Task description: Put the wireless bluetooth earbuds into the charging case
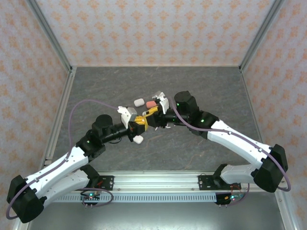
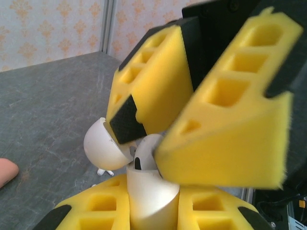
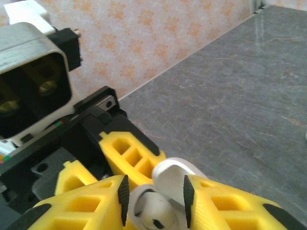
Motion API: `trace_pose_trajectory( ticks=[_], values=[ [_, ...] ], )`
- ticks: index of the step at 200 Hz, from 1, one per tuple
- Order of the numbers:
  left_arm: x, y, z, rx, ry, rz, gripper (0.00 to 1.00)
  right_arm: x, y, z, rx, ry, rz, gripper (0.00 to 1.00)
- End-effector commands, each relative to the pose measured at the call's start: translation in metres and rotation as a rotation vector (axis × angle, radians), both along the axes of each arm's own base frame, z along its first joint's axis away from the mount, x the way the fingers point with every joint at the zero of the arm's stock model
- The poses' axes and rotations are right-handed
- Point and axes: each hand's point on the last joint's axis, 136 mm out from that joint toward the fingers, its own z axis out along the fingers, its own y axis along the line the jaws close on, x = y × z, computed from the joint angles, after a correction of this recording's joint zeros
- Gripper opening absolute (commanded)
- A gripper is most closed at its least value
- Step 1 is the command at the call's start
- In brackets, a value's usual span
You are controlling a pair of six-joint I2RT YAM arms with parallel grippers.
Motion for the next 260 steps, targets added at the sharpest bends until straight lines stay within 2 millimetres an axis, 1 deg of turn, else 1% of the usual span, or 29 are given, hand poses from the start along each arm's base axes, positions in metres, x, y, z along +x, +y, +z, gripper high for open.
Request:
trace_pose_trajectory(
  ticks=[1, 27, 54, 71, 81, 83, 85, 106, 122, 140, 146, 158, 180, 212, 222, 225, 229, 240, 260],
  values=[
    [-0.007, -0.002, 0.036, -0.087, -0.120, -0.031, 0.00, -0.012, 0.009, 0.013, 0.028, 0.014, 0.069, 0.40],
    [-0.008, -0.001, 0.037, -0.090, -0.124, -0.030, 0.00, -0.005, 0.005, 0.023, 0.011, -0.012, 0.020, 0.44],
    [-0.007, 0.000, 0.035, -0.085, -0.124, -0.022, 0.00, 0.005, -0.007, 0.039, -0.012, -0.058, -0.067, 0.48],
    [-0.007, 0.001, 0.034, -0.079, -0.124, -0.019, 0.00, 0.012, -0.019, 0.048, -0.018, -0.088, -0.134, 0.54],
    [-0.007, 0.001, 0.033, -0.075, -0.122, -0.017, 0.00, 0.020, -0.025, 0.044, -0.039, -0.086, -0.180, 0.58],
    [-0.007, 0.001, 0.033, -0.075, -0.123, -0.016, 0.00, 0.018, -0.030, 0.050, -0.027, -0.099, -0.189, 0.59],
    [-0.007, 0.001, 0.033, -0.074, -0.123, -0.015, 0.00, 0.018, -0.032, 0.052, -0.025, -0.103, -0.197, 0.60],
    [-0.007, 0.002, 0.031, -0.066, -0.122, -0.011, 0.00, 0.025, -0.051, 0.051, -0.041, -0.114, -0.282, 0.67],
    [-0.007, 0.003, 0.029, -0.060, -0.121, -0.009, 0.00, 0.032, -0.066, 0.046, -0.053, -0.109, -0.347, 0.77],
    [-0.008, 0.005, 0.028, -0.053, -0.123, -0.005, 0.00, 0.038, -0.081, 0.036, -0.071, -0.081, -0.403, 0.92],
    [-0.008, 0.006, 0.027, -0.049, -0.122, 0.000, 0.00, 0.040, -0.084, 0.031, -0.081, -0.065, -0.419, 1.00],
    [-0.008, 0.007, 0.025, -0.043, -0.120, 0.006, 0.00, 0.045, -0.092, 0.021, -0.091, -0.027, -0.452, 0.99],
    [-0.010, 0.010, 0.021, -0.039, -0.116, 0.012, 0.00, 0.060, -0.107, -0.003, -0.128, 0.050, -0.569, 0.99],
    [-0.015, 0.015, 0.020, -0.045, -0.119, 0.019, 0.00, 0.069, -0.109, -0.046, -0.229, 0.110, -0.589, 1.00],
    [-0.016, 0.017, 0.021, -0.045, -0.123, 0.024, 0.00, 0.072, -0.107, -0.060, -0.273, 0.128, -0.586, 0.95],
    [-0.017, 0.018, 0.021, -0.045, -0.125, 0.026, 0.00, 0.072, -0.107, -0.061, -0.282, 0.128, -0.584, 0.93],
    [-0.017, 0.019, 0.022, -0.045, -0.127, 0.029, 0.00, 0.074, -0.105, -0.072, -0.314, 0.146, -0.578, 0.89],
    [-0.018, 0.021, 0.022, -0.044, -0.132, 0.034, 0.00, 0.077, -0.100, -0.088, -0.365, 0.182, -0.558, 0.83],
    [-0.020, 0.025, 0.024, -0.042, -0.145, 0.047, 0.00, 0.080, -0.085, -0.117, -0.411, 0.262, -0.510, 0.71]
  ],
)
